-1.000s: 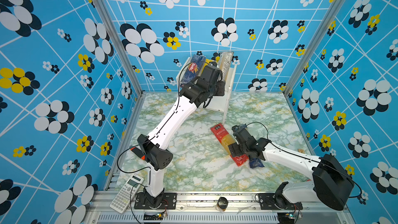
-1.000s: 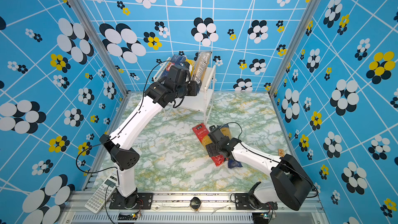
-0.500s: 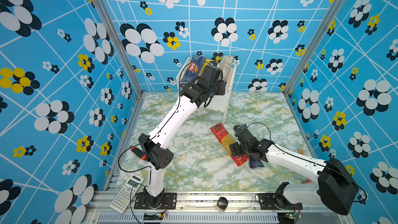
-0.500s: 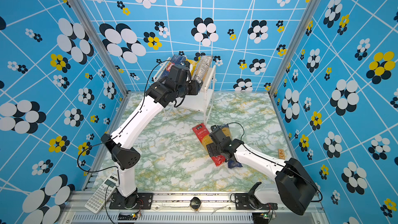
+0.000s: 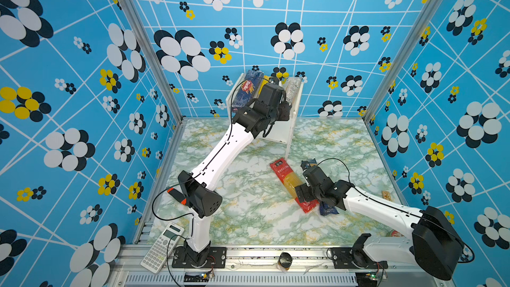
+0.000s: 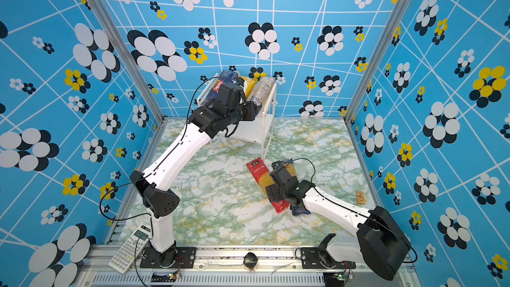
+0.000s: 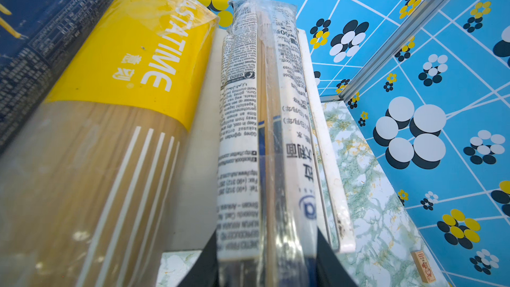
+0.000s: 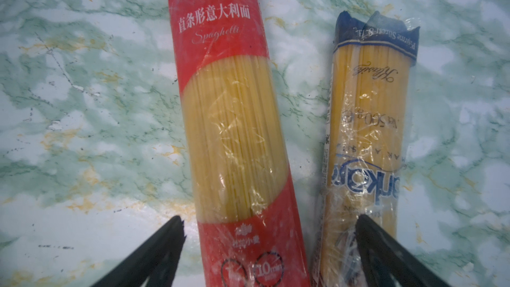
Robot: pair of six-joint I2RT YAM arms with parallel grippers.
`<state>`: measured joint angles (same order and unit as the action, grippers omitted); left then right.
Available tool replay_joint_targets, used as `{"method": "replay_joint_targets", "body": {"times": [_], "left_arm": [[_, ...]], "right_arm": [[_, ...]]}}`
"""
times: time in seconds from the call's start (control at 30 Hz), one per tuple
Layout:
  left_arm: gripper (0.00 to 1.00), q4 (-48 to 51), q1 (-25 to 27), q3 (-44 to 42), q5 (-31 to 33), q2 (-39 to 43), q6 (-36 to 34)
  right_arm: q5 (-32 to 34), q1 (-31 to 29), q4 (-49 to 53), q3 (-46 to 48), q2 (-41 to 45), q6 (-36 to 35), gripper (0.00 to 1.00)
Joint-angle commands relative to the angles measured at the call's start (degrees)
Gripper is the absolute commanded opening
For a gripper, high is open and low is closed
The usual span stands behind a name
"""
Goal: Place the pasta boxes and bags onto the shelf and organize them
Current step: 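Lower the clear bag beside the yellow PASTATIME bag and open the left gripper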
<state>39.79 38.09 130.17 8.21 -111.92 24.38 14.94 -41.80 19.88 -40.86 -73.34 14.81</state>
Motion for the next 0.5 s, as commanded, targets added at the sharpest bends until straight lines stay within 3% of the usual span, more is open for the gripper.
{"method": "replay_joint_targets", "body": {"times": [0.0, 0.07, 0.27, 0.43, 0.47], "left_arm": [[0.41, -5.7, -0.2, -0.3, 0.5, 2.8, -0.3], [0.42, -5.9, -0.2, -0.4, 0.1, 3.0, -0.3], [0.70, -8.2, 0.0, -0.9, -6.1, 4.5, 0.1], [0.98, -8.8, 0.4, -1.8, -5.8, 6.3, -0.5], [0.99, -8.7, 0.5, -2.0, -5.7, 7.3, -0.7]], "right_arm": [[1.3, 0.5, -0.2, 0.8, 1.0, 1.0, 0.99], [1.3, 0.6, -0.1, 0.8, 1.1, 1.0, 0.99], [1.0, 0.5, 0.1, 0.7, 1.4, 0.9, 0.99], [0.5, 0.6, 0.5, 0.4, 1.5, 0.8, 0.99], [0.6, 0.5, 0.5, 0.4, 1.5, 0.8, 0.99]]}}
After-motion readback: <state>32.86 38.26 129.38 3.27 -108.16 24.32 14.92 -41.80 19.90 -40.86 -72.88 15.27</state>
